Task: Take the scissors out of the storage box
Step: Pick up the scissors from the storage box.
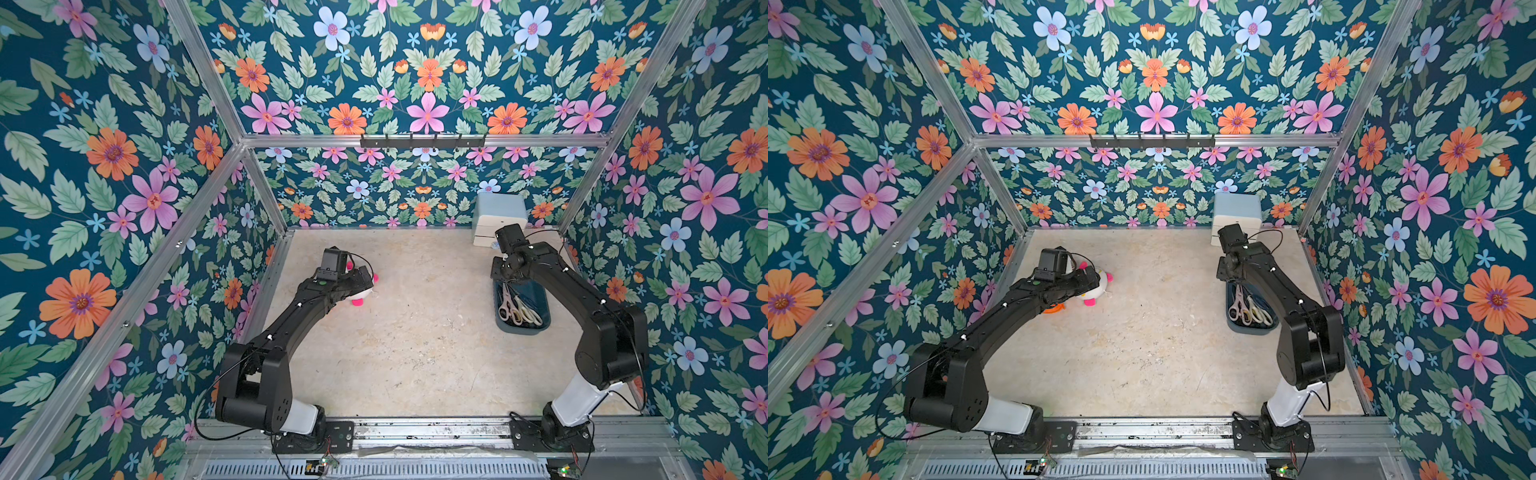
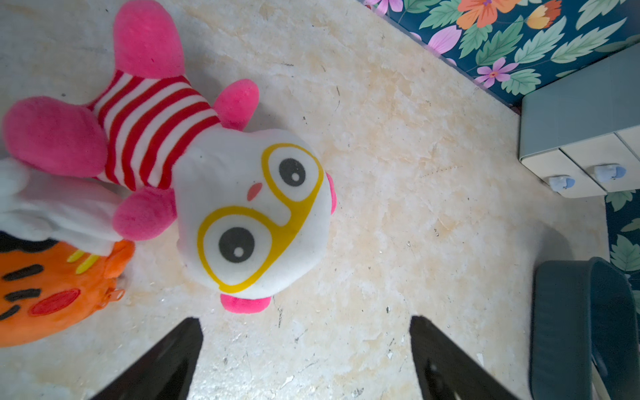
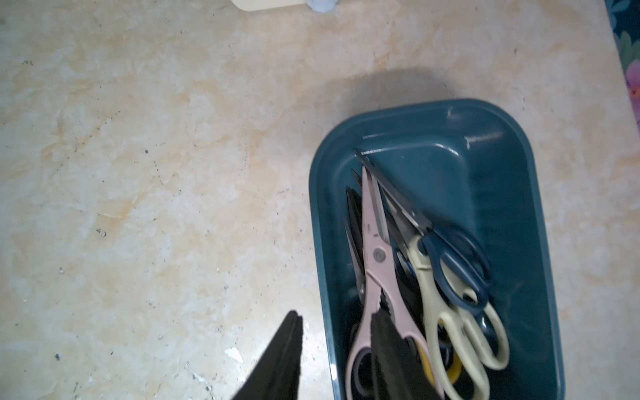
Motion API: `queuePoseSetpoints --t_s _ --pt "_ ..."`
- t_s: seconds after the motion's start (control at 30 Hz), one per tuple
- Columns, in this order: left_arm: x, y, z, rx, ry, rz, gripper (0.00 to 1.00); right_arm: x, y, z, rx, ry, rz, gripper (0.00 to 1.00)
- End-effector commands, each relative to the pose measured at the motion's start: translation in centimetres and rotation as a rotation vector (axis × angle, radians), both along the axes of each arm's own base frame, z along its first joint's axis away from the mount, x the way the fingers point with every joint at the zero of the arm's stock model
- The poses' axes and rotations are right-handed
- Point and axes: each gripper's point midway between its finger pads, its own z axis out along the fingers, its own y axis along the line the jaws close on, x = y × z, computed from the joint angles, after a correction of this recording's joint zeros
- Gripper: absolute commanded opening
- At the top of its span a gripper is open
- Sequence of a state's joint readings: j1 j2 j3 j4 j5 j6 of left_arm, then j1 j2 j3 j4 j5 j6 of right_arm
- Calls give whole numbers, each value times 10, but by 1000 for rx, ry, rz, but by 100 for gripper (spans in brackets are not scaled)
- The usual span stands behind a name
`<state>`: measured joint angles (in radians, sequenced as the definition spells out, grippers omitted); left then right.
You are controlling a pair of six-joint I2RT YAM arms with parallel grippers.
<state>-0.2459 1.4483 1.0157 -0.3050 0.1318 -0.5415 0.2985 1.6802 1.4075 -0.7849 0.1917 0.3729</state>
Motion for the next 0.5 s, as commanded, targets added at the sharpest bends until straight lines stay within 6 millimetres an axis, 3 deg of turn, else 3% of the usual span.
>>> queuePoseSetpoints --t_s 0.0,0.2,0.47 --pt "-1 0 0 15 -3 -18 98 -38 -4 -6 46 84 -60 32" --pt "-1 -3 -4 -8 8 -18 98 -72 -3 -25 108 130 -74 31" --pt "-3 -3 -5 -17 19 -12 98 -66 3 -39 185 105 -166 25"
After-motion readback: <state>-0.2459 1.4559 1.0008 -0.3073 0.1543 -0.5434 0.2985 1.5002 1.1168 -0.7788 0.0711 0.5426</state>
